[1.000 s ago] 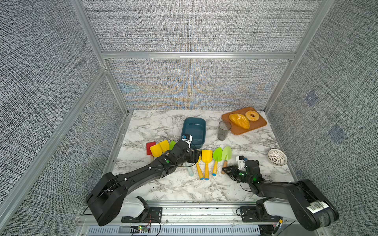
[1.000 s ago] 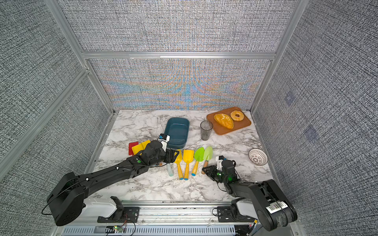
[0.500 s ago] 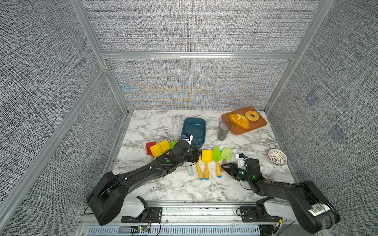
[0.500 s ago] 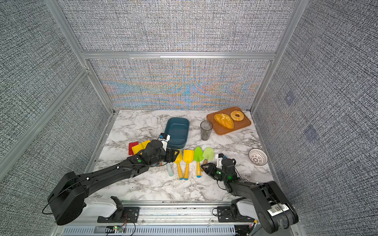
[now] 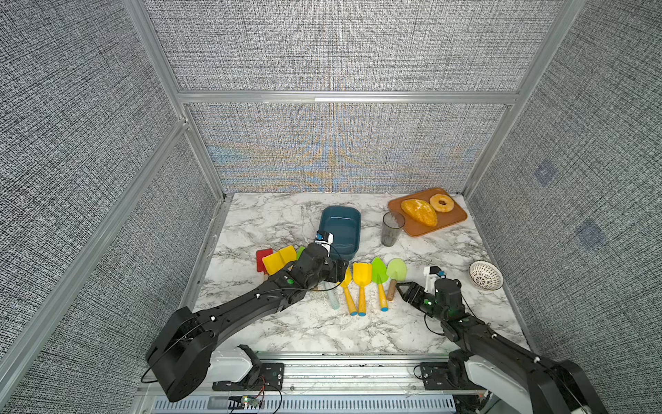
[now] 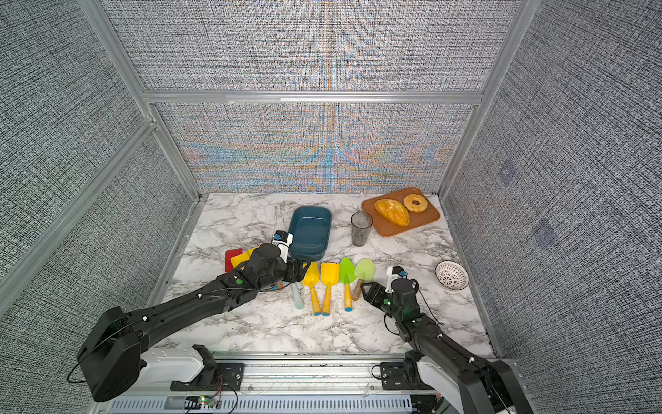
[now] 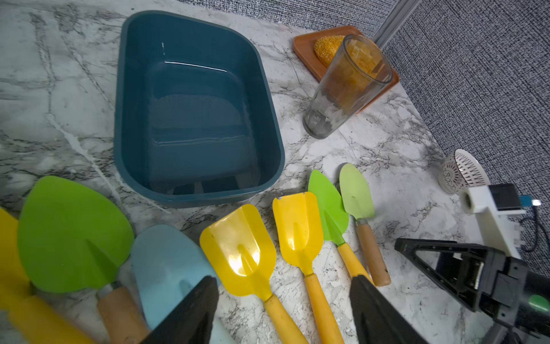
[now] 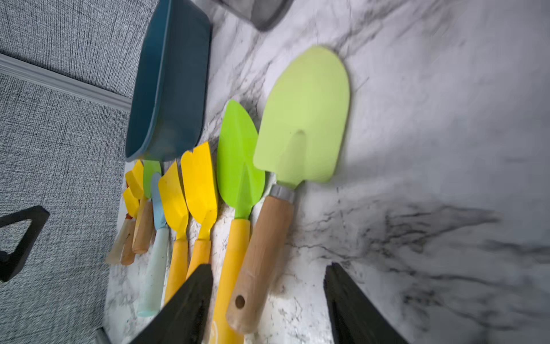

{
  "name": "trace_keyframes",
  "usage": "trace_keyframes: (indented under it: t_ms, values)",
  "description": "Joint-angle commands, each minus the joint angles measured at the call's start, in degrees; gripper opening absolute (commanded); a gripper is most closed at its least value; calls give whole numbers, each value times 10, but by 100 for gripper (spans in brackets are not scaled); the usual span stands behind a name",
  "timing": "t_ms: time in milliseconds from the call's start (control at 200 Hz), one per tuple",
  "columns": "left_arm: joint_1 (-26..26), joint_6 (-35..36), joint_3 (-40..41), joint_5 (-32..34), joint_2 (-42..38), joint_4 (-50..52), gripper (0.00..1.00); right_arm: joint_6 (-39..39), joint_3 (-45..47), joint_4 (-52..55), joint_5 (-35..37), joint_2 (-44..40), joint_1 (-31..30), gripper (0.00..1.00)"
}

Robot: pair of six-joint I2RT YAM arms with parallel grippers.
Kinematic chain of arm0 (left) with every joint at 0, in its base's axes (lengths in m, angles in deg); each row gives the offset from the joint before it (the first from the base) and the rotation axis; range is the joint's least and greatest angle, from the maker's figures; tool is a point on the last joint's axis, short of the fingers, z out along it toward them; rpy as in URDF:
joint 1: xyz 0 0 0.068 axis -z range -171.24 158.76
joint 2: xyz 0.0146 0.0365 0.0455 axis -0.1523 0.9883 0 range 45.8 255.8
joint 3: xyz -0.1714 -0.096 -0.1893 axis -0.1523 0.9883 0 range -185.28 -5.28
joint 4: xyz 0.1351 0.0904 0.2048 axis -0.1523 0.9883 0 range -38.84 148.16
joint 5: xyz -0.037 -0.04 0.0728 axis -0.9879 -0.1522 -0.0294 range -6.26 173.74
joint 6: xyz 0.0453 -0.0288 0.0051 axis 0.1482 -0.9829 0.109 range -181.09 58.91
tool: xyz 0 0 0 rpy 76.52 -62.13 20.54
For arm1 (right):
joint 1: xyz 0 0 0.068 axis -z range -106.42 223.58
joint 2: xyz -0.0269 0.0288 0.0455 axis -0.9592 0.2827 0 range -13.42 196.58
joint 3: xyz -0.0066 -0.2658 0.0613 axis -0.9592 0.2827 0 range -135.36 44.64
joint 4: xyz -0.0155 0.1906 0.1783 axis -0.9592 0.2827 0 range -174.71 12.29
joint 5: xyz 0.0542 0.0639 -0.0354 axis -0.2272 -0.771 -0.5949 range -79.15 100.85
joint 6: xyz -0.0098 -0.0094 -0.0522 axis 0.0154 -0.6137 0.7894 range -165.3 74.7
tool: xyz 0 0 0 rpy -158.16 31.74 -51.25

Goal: Take the shovel out of the storage box
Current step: Place the shovel at the center of the board, then reset both arms

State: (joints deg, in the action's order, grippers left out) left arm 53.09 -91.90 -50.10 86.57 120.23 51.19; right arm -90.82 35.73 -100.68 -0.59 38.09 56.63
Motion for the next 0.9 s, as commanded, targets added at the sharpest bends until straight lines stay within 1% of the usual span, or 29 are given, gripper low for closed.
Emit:
trace_keyframes:
  t_ms: [0,55,90,135,150,165,215,260,350,370,410,445,556,626,686,751,821,896]
  values:
    - [-27,32,-8,13,-9,17,77,66,-29,88,102,-43,-2,65]
    - [-49,50,-15,20,-14,34,78,95,-52,107,127,-55,-1,67]
    - [-64,60,-19,28,-18,48,78,112,-66,113,143,-61,-1,73]
    - [-80,75,-23,47,-27,62,79,133,-80,117,172,-68,-2,88]
    - [-85,80,-22,55,-31,65,80,139,-83,115,180,-71,-1,97]
    - [-89,84,-22,65,-34,69,80,146,-85,112,190,-75,-2,99]
    - [-103,99,-23,100,-48,82,81,163,-84,94,228,-87,-2,99]
    - [-115,113,-23,135,-61,93,84,176,-78,65,260,-95,1,99]
    - [-139,167,-4,200,-87,82,91,220,-73,22,314,-97,9,99]
    - [-144,178,2,213,-91,77,92,229,-75,15,320,-94,13,99]
    - [-155,193,15,239,-101,65,98,254,-77,0,321,-86,24,99]
    - [-168,202,29,254,-110,51,99,273,-79,-16,321,-77,33,99]
    - [-217,252,92,262,-139,-30,100,351,-71,-78,314,-48,51,99]
    - [-250,288,147,255,-152,-113,100,374,-57,-117,319,-34,64,99]
    - [-281,305,189,244,-155,-177,100,376,-38,-160,308,-24,86,99]
    - [-314,300,211,231,-149,-210,100,375,-14,-212,277,-11,114,99]
    - [-337,302,232,235,-133,-266,100,388,3,-259,276,10,127,99]
    - [-351,316,246,225,-99,-330,99,407,12,-301,275,34,131,99]
